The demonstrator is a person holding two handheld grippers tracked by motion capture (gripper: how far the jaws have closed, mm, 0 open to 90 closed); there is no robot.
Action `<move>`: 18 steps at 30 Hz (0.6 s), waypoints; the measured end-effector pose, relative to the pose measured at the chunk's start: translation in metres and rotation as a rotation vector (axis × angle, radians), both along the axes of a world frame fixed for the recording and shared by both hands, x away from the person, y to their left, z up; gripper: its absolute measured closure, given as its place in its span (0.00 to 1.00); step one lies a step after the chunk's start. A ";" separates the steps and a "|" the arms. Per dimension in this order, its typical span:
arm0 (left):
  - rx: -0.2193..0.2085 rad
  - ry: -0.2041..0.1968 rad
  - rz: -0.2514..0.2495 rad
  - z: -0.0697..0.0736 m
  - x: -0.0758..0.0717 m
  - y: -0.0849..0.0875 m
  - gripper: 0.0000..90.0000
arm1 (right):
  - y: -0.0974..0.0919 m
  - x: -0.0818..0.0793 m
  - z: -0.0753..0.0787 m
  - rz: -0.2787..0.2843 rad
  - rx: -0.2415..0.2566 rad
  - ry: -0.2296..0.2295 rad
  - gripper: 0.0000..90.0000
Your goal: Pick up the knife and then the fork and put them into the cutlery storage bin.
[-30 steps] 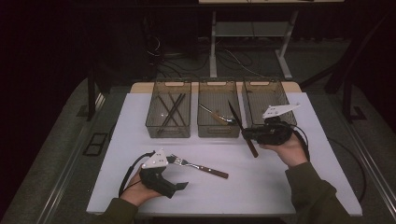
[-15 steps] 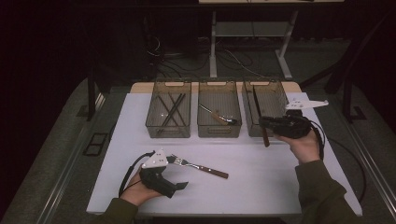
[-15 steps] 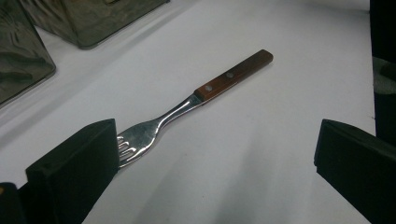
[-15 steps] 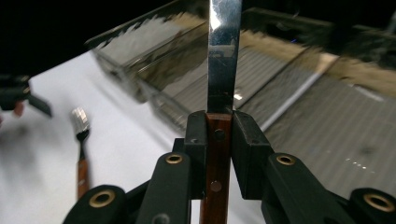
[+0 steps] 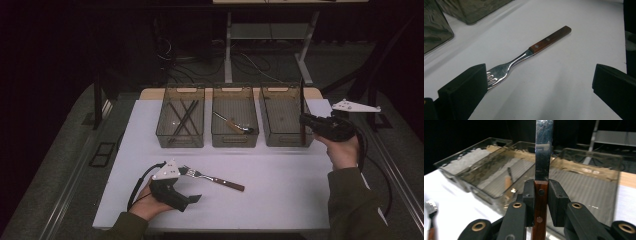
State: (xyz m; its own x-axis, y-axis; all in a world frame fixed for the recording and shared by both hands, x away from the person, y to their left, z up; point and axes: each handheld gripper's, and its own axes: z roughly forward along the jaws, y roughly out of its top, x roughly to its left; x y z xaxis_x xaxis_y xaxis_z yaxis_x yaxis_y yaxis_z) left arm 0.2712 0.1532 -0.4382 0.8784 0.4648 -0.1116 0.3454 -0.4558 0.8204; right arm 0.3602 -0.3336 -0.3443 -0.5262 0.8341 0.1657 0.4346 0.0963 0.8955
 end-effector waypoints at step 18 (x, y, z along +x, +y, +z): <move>-0.003 0.002 -0.001 0.000 0.000 0.000 0.00 | -0.014 0.060 0.004 -0.134 -0.030 0.009 0.85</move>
State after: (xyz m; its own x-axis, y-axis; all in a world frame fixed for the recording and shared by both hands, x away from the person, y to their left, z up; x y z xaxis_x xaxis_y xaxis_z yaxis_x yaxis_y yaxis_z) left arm 0.2714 0.1531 -0.4384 0.8785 0.4639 -0.1145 0.3467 -0.4539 0.8208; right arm 0.4197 -0.3474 -0.3405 -0.4083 0.9014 0.1437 0.4532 0.0635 0.8891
